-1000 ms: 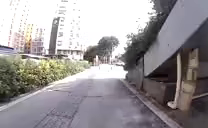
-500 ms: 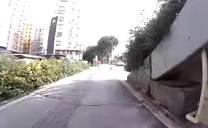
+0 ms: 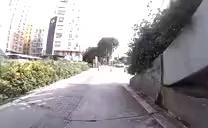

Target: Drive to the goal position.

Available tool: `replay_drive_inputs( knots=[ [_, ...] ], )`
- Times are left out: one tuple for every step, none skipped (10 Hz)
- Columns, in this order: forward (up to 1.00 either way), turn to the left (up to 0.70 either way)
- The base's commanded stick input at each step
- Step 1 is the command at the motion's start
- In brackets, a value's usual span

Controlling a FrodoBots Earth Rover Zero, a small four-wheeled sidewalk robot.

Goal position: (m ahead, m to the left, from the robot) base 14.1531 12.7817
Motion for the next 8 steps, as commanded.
replay_drive_inputs(
  knots=[
    [0.7,0.0],
    [0.7,0.0],
    [0.7,0.0],
    [0.7,0.0],
    [0.7,0.0],
    [0.7,0.0],
    [0.7,0.0],
    [0.7,0.0]
  ],
)
